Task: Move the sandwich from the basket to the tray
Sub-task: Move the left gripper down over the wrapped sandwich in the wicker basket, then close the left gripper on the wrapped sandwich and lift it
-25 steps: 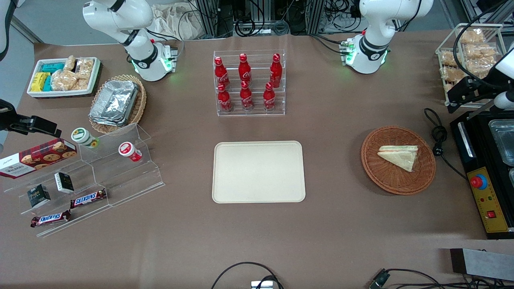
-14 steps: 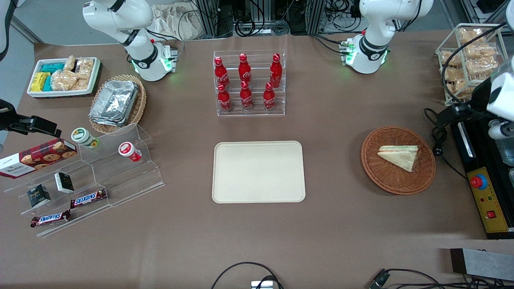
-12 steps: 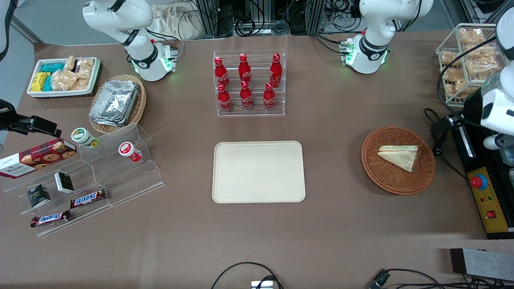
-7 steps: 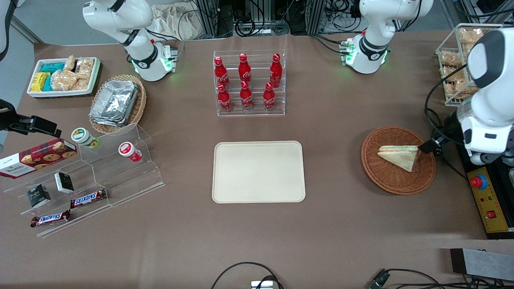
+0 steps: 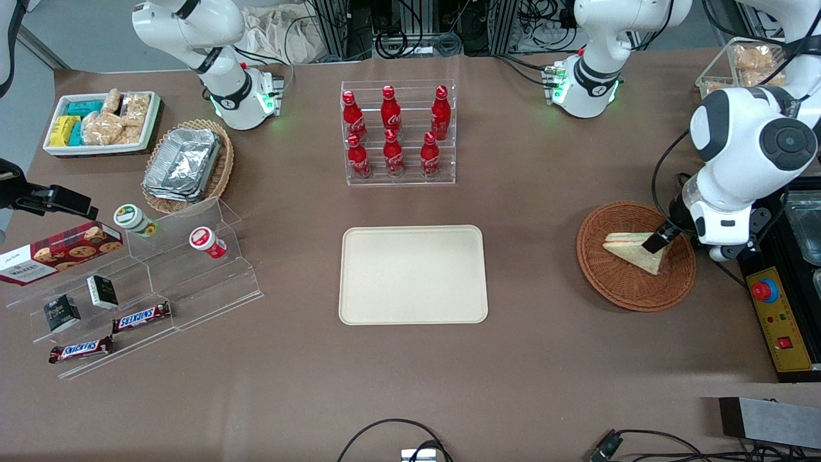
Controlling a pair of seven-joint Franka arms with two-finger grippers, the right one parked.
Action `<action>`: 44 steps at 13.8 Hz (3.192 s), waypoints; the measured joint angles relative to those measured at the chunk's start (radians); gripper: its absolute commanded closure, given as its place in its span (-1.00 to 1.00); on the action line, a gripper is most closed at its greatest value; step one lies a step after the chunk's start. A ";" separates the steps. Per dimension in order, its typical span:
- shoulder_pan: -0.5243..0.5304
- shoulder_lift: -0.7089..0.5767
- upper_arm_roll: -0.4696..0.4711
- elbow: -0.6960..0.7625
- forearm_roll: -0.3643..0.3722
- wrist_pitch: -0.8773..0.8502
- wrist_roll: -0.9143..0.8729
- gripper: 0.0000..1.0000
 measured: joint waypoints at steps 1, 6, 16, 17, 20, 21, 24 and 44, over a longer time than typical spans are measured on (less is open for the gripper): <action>0.017 -0.005 0.001 -0.022 0.000 0.031 0.000 -1.00; 0.043 -0.008 0.002 -0.111 0.000 0.165 0.000 -1.00; 0.107 0.089 0.004 -0.213 0.000 0.437 0.001 -1.00; 0.111 0.101 0.004 -0.218 0.000 0.457 0.001 -1.00; 0.113 0.137 0.004 -0.223 0.000 0.508 0.001 -1.00; 0.113 0.148 0.004 -0.224 -0.001 0.520 0.001 -1.00; 0.114 0.162 0.004 -0.225 -0.014 0.528 0.000 -1.00; 0.114 0.197 -0.004 -0.230 -0.197 0.547 0.013 0.47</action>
